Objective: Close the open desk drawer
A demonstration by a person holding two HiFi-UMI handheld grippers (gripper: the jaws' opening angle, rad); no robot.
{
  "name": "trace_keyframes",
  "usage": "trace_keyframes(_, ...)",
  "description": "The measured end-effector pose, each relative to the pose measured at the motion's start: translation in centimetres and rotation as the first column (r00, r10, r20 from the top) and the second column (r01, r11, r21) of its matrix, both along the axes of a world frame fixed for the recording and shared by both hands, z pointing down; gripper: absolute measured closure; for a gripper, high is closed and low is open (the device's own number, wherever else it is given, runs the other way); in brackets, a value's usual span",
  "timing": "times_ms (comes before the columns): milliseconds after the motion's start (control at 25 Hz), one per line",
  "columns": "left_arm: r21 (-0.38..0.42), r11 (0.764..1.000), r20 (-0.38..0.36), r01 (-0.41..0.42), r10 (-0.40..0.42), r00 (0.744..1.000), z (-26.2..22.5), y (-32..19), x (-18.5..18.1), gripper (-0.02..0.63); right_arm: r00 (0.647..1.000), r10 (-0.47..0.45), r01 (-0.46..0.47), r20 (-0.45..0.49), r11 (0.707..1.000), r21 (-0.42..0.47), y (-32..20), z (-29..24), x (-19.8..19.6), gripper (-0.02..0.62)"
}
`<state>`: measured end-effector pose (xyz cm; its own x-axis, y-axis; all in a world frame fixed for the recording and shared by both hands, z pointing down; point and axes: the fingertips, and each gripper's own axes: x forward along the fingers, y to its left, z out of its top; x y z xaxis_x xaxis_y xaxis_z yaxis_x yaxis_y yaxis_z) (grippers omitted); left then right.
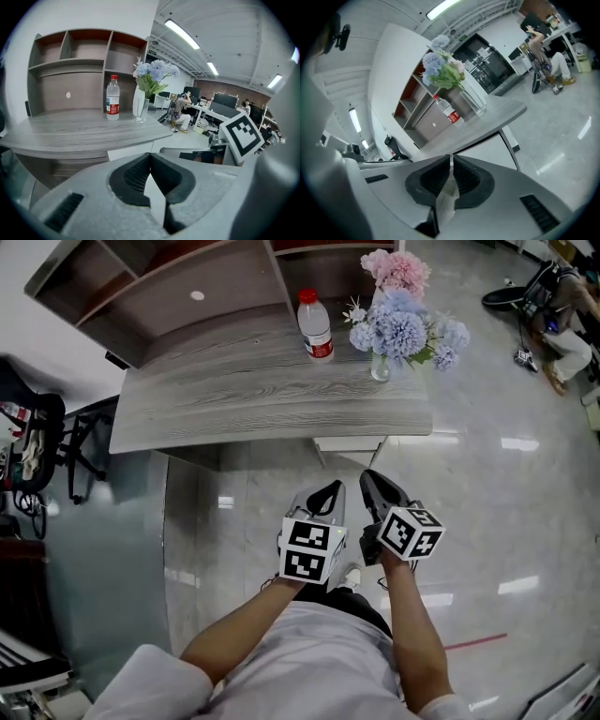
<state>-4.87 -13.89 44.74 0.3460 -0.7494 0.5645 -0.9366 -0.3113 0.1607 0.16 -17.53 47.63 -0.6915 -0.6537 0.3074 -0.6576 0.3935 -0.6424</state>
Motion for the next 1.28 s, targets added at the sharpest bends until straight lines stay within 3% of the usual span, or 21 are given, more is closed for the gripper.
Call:
trace_keyframes(200, 0.032, 0.999, -0.020, 0.024, -0.023, 1.000, -1.3, 2.0, 1.3, 0.601, 0.993, -0.065, 0.076, -0.094, 0.990, 0.121, 2.7, -3.8, -0.2, 0.586)
trace_keyframes(520, 0.082, 0.996, -0.015, 0.031, -0.030, 0.999, -3.2, 4.3, 2.2, 0.601, 0.975, -0.114, 0.154, -0.190, 0.965, 0.214, 6.2, -6.5, 0.0, 0.594)
trace_keyframes(1280, 0.115, 0.991, -0.028, 0.072, -0.069, 0.997, -4.0, 6.7, 2.1, 0.601, 0.962, -0.132, 0.195, -0.239, 0.945, 0.264, 9.3, -7.6, -0.2, 0.594)
